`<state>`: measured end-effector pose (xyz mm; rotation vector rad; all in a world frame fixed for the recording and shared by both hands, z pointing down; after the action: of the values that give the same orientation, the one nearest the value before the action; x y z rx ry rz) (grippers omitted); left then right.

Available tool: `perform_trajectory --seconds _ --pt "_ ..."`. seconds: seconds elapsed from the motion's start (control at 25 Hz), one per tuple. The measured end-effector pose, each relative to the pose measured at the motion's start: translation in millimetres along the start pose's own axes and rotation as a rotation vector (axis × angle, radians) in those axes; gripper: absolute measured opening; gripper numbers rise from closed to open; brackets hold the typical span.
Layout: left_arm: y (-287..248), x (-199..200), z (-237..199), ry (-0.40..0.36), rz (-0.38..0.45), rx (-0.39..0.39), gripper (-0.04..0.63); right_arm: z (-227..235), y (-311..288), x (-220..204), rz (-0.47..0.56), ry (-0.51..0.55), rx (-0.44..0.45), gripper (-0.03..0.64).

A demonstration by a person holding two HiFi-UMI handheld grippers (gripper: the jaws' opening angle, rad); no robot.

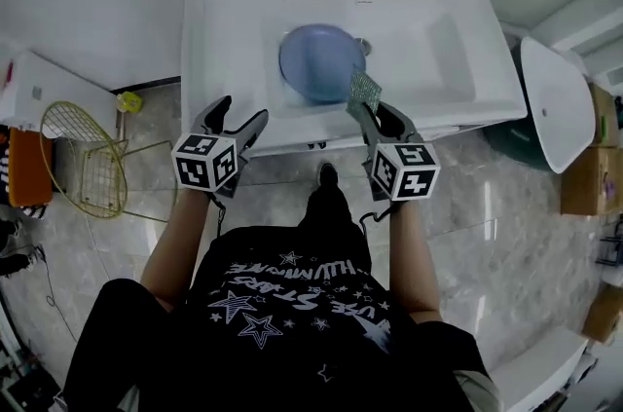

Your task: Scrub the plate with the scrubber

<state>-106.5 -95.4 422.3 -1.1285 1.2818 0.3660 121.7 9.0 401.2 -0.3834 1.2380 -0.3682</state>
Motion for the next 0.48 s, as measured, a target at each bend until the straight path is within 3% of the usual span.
perform_trajectory --seconds 0.28,0.48 --pt "-84.2 22.1 16.0 0.044 -0.092 0.073 0.362 67.4 -66.7 41.6 -0.091 0.082 0.117 0.107" --pt "-131.1 10.9 27.8 0.156 -0.209 0.108 0.360 91.2 -112.0 47.5 -0.184 0.204 0.192 0.107"
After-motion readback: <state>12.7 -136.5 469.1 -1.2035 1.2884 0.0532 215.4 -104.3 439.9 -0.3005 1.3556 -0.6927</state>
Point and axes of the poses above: the fingertips, and each gripper's own axes: y backward along the fingers, z to its right, x out of its top, the point moved 2 cm from there along y, backward along the fingers, and after that the axes turned 9 degrees about -y, right-handed, at the moved point
